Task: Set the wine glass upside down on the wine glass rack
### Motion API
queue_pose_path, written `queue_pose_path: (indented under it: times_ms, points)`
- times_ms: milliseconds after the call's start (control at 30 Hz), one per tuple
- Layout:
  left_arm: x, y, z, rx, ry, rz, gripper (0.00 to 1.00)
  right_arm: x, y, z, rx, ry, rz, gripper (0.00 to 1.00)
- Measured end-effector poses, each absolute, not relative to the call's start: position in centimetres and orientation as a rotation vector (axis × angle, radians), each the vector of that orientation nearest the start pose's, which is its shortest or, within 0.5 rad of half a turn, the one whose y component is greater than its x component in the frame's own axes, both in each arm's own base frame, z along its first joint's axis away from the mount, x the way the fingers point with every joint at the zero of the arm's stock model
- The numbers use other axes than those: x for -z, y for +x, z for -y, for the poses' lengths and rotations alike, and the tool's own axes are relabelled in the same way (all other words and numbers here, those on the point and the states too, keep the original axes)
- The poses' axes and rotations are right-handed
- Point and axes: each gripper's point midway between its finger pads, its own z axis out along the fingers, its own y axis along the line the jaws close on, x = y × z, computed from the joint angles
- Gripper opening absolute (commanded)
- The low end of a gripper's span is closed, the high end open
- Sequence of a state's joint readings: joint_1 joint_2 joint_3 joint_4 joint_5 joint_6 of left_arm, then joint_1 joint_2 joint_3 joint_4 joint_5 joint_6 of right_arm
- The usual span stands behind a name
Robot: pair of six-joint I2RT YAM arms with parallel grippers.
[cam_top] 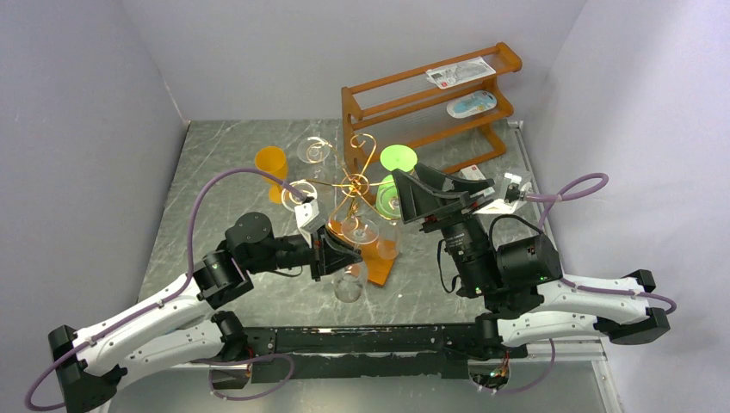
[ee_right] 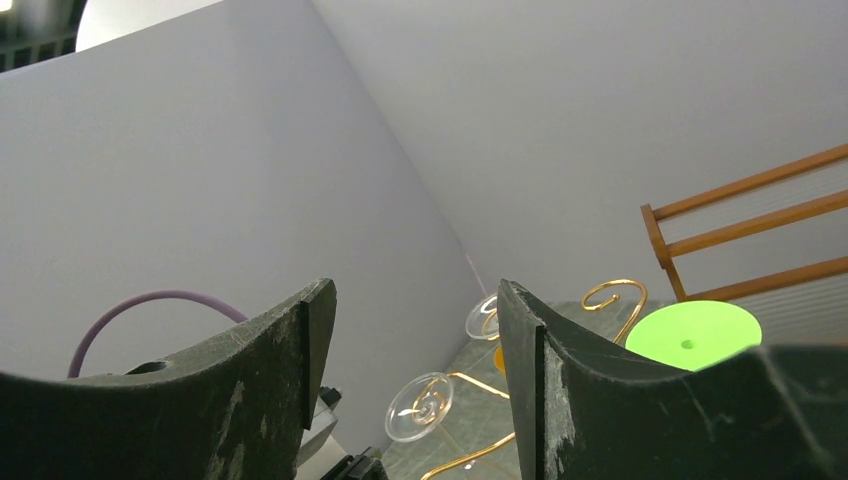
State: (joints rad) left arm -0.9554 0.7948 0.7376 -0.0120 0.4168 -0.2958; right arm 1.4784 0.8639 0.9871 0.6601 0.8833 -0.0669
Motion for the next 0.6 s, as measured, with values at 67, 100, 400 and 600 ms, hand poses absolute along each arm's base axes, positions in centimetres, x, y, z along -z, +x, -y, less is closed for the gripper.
queue_pose_path:
  times_ms: [67,100,400,600]
  points:
    - [-29.3,11.5,30.0,1.257,0.878,-1.566,0.05,-50.4,15.9,-23.0,-0.916,0.090,-1.149,0.64]
    - [-29.3,11.6,30.1,1.253,0.868,-1.569,0.05,-50.4,15.9,-23.0,-0.916,0.090,-1.149,0.64]
    - [-29.4,12.3,30.6,1.242,0.802,-1.588,0.05,-50.1,15.9,-23.3,-0.917,0.083,-1.159,0.63]
    - [-29.6,12.4,30.7,1.243,0.780,-1.592,0.05,-50.0,15.9,-23.4,-0.920,0.080,-1.161,0.63]
